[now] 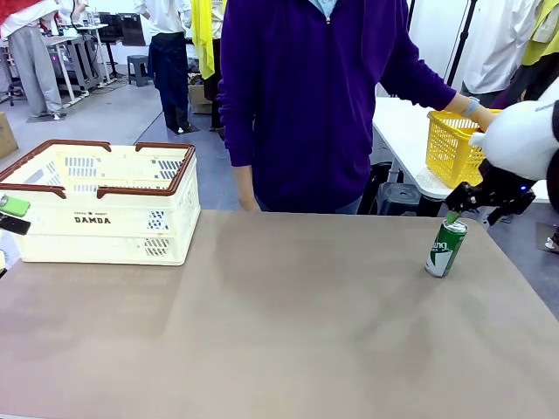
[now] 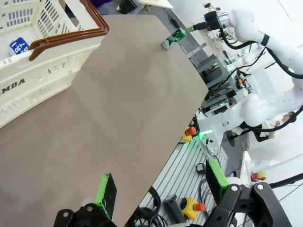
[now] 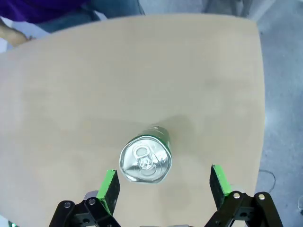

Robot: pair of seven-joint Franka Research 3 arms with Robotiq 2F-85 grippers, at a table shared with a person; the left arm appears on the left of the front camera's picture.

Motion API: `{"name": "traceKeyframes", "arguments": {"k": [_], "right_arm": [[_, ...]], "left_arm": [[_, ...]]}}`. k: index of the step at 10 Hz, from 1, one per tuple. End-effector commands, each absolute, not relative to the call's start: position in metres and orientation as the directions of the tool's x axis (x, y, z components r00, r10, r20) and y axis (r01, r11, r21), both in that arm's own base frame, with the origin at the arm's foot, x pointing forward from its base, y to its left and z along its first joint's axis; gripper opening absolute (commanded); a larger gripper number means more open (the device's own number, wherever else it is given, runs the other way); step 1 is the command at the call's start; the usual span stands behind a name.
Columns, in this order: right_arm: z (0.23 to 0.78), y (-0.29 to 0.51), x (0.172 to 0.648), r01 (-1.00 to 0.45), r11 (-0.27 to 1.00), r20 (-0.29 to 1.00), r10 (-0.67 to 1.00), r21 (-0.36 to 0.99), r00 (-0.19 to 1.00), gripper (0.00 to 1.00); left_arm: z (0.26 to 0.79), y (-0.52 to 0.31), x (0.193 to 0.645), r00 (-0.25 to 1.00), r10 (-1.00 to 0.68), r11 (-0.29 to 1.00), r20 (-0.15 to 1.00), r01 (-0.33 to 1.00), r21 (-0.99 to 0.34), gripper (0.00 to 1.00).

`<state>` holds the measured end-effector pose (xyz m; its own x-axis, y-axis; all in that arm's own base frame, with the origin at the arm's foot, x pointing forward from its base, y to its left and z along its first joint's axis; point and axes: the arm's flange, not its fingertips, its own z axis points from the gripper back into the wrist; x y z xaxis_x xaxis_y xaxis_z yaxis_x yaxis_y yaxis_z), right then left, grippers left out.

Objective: Place the drinks into the Shopping basket.
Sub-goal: Pick up one drink and place it into the Shopping basket.

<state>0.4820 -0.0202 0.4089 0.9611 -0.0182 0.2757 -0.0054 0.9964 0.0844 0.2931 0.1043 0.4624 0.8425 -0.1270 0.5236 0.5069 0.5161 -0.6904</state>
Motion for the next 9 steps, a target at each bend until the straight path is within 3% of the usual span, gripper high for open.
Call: {"name": "traceKeyframes", "arguments": {"k": [1, 8, 9], "right_arm": [[0.413, -0.005, 0.501, 0.034, 0.998, 0.216, -0.046, 0.06, 0.975, 1.0], [0.369, 0.009, 0.522, 0.026, 0.999, 0.072, -0.029, 0.047, 0.997, 1.0], [0.369, 0.008, 0.522, 0.04, 0.997, 0.056, -0.043, 0.06, 0.997, 0.41]], "left_arm": [[0.464, 0.103, 0.293, 0.842, -0.111, 0.503, 0.527, 0.505, -0.701, 1.0], [0.464, 0.103, 0.293, 0.842, -0.111, 0.503, 0.527, 0.505, -0.701, 1.0], [0.464, 0.103, 0.293, 0.842, -0.111, 0.503, 0.527, 0.505, -0.701, 1.0]]}}
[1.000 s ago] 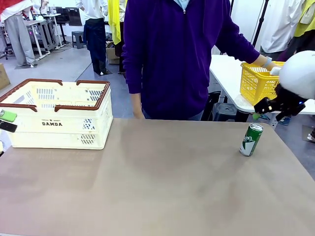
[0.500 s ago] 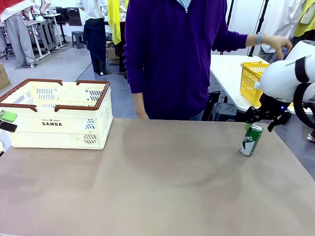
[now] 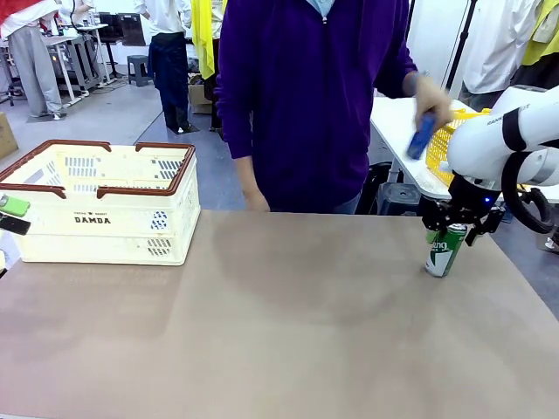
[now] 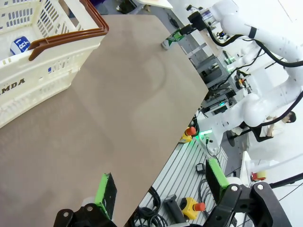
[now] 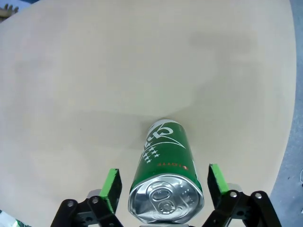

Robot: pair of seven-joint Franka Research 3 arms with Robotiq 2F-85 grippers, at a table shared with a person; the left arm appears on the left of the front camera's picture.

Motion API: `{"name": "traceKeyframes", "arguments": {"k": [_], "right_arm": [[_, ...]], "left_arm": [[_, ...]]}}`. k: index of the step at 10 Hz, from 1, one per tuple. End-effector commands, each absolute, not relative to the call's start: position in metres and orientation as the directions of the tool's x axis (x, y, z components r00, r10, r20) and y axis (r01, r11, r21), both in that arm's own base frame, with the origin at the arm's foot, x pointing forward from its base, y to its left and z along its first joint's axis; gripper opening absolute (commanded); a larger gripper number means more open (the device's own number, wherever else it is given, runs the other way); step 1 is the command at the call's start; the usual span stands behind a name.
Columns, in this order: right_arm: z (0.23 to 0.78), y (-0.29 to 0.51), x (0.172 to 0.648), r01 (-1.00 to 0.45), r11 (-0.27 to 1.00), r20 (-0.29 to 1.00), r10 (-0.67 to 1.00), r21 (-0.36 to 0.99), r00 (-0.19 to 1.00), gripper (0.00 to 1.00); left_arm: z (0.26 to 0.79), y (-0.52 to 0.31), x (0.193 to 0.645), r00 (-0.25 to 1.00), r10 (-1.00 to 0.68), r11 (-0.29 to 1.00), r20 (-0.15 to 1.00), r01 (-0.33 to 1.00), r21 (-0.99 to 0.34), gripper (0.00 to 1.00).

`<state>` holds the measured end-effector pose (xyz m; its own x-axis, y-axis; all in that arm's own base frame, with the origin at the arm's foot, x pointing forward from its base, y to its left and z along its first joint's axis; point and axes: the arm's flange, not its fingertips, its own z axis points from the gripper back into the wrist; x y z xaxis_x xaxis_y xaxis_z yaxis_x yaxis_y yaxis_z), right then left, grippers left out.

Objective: Place the drinks into the Shopping basket.
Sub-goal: Pick up one drink and place it into the Shopping basket.

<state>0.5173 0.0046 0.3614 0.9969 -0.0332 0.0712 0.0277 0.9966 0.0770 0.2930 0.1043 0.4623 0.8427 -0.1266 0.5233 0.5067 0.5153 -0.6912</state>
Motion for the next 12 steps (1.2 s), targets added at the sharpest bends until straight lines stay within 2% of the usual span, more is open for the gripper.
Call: {"name": "traceKeyframes", "arguments": {"k": [1, 7, 9, 10, 11, 12], "right_arm": [[0.37, 0.007, 0.521, 0.038, 0.998, 0.055, -0.041, 0.06, 0.998, 0.0], [0.38, -0.002, 0.514, 0.063, 0.993, 0.027, -0.066, 0.099, 0.997, 0.0], [0.417, -0.012, 0.498, 0.034, 0.986, 0.077, -0.047, 0.163, 0.996, 0.0], [0.46, -0.02, 0.467, -0.004, 0.967, 0.085, -0.018, 0.256, 0.996, 0.0], [0.487, -0.013, 0.431, -0.07, 0.961, 0.112, 0.041, 0.267, 0.993, 0.0], [0.497, 0.004, 0.402, -0.267, 0.918, 0.213, 0.209, 0.293, 0.954, 0.0]], "left_arm": [[0.464, 0.103, 0.293, 0.842, -0.111, 0.503, 0.527, 0.505, -0.701, 1.0], [0.464, 0.103, 0.293, 0.842, -0.111, 0.503, 0.527, 0.505, -0.701, 1.0], [0.464, 0.103, 0.293, 0.842, -0.111, 0.503, 0.527, 0.505, -0.701, 1.0], [0.464, 0.103, 0.293, 0.842, -0.111, 0.503, 0.527, 0.505, -0.701, 1.0], [0.464, 0.103, 0.293, 0.842, -0.111, 0.503, 0.527, 0.505, -0.701, 1.0], [0.464, 0.103, 0.293, 0.842, -0.111, 0.503, 0.527, 0.505, -0.701, 1.0]]}}
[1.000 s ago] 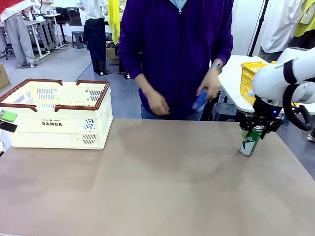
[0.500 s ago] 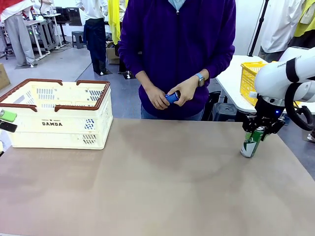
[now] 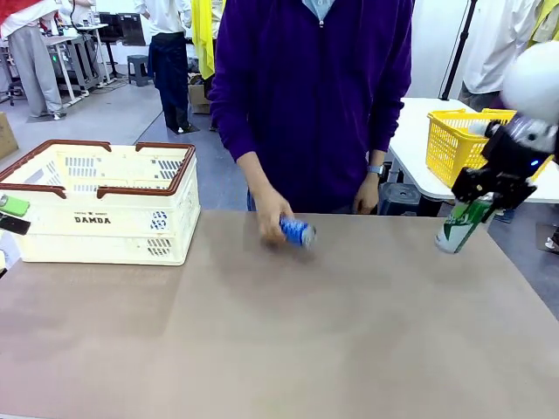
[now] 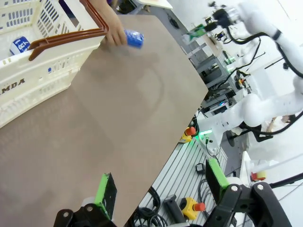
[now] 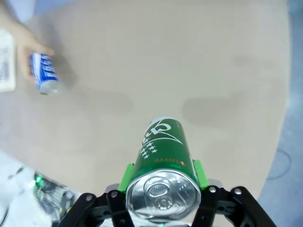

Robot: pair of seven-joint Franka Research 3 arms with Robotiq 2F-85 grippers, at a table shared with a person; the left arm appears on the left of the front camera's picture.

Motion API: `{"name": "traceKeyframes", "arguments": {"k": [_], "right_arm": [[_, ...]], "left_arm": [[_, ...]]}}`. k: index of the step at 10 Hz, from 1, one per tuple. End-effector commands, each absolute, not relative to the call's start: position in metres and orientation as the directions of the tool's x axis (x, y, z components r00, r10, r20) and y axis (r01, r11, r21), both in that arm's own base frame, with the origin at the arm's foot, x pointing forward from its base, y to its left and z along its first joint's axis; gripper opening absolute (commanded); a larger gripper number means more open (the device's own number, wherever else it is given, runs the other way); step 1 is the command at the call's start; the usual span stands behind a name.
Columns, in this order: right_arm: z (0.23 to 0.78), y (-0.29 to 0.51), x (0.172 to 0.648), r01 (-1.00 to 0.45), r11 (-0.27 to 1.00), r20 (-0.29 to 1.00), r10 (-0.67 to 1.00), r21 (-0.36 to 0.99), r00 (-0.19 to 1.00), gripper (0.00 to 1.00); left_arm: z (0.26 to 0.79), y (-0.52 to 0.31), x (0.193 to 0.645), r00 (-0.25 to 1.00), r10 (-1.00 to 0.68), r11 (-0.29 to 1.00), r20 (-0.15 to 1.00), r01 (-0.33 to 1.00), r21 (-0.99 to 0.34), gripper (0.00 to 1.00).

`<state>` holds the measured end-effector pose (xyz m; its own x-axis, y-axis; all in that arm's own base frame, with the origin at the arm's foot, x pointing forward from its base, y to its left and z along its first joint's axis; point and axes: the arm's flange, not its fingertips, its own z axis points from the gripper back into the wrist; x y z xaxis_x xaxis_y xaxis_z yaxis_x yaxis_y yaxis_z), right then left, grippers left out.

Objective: Place the drinks into the Shopping basket.
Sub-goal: Pick up one drink and place it into the Shopping basket.

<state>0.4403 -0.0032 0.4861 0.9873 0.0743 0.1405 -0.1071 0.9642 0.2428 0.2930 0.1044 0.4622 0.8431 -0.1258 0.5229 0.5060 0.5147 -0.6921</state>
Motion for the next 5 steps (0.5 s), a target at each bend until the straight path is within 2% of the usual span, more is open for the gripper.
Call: {"name": "traceKeyframes", "arguments": {"k": [1, 3, 4, 5], "right_arm": [[0.497, 0.025, 0.383, -0.402, 0.869, 0.286, 0.323, 0.287, 0.902, 0.0], [0.492, 0.088, 0.367, -0.623, 0.737, 0.42, 0.494, 0.262, 0.761, 0.0], [0.492, 0.099, 0.368, -0.638, 0.743, 0.418, 0.524, 0.202, 0.742, 0.0], [0.502, 0.066, 0.373, -0.58, 0.786, 0.393, 0.474, 0.215, 0.788, 0.0]], "left_arm": [[0.464, 0.103, 0.293, 0.842, -0.111, 0.503, 0.527, 0.505, -0.701, 1.0], [0.464, 0.103, 0.293, 0.842, -0.111, 0.503, 0.527, 0.505, -0.701, 1.0], [0.464, 0.103, 0.293, 0.842, -0.111, 0.503, 0.527, 0.505, -0.701, 1.0], [0.464, 0.103, 0.293, 0.842, -0.111, 0.503, 0.527, 0.505, -0.701, 1.0]]}}
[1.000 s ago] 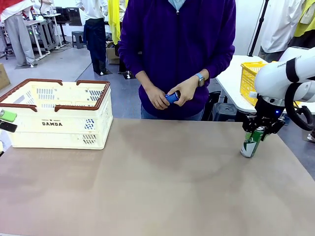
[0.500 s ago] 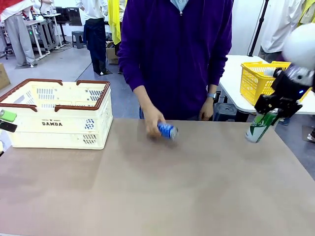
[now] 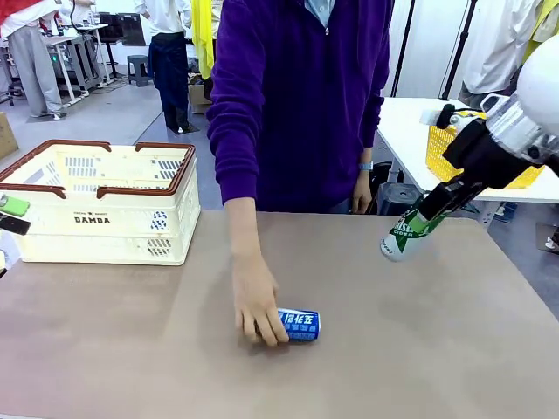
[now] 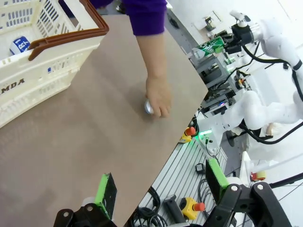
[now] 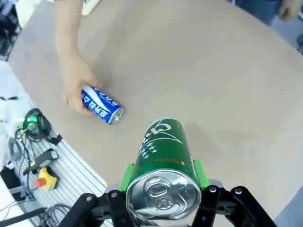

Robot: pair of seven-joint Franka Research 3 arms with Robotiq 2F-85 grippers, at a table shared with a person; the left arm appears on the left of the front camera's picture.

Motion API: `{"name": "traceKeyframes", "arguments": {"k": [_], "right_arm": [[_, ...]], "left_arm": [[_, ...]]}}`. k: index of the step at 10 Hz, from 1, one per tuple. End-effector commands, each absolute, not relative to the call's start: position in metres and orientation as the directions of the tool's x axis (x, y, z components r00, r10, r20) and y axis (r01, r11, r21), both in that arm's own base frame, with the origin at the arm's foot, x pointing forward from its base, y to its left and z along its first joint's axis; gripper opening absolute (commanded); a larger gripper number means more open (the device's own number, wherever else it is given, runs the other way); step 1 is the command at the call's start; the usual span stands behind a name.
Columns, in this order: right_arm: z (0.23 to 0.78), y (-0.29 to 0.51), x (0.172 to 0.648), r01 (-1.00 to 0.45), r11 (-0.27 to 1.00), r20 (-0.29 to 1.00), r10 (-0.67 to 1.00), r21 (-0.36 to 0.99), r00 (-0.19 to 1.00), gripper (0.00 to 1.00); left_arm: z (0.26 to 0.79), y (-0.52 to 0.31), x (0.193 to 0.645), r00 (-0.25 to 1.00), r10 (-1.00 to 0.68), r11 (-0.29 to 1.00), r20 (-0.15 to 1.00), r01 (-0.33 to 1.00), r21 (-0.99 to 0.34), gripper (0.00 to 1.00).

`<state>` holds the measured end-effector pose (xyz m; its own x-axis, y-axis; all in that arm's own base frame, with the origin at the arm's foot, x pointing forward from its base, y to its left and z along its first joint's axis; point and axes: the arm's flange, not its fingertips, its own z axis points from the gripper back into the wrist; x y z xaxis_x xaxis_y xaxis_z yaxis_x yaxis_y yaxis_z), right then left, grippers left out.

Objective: Place the drinks into the Shopping basket.
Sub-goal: Pick up one drink and place it into the Shopping basket.

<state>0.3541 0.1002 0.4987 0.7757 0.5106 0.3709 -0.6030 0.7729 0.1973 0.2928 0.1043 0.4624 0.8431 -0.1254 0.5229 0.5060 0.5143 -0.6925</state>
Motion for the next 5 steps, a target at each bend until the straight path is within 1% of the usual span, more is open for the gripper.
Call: {"name": "traceKeyframes", "arguments": {"k": [1, 2, 3, 5], "right_arm": [[0.512, 0.014, 0.373, -0.481, 0.84, 0.353, 0.383, 0.251, 0.853, 0.0], [0.514, -0.04, 0.362, -0.398, 0.863, 0.285, 0.314, 0.312, 0.906, 0.0], [0.511, -0.075, 0.351, -0.307, 0.883, 0.25, 0.226, 0.356, 0.941, 0.0], [0.494, -0.121, 0.341, -0.163, 0.871, 0.208, 0.072, 0.464, 0.975, 0.0]], "left_arm": [[0.464, 0.103, 0.293, 0.842, -0.111, 0.503, 0.527, 0.505, -0.701, 1.0], [0.464, 0.103, 0.293, 0.842, -0.111, 0.503, 0.527, 0.505, -0.701, 1.0], [0.464, 0.103, 0.293, 0.842, -0.111, 0.503, 0.527, 0.505, -0.701, 1.0], [0.464, 0.103, 0.293, 0.842, -0.111, 0.503, 0.527, 0.505, -0.701, 1.0]]}}
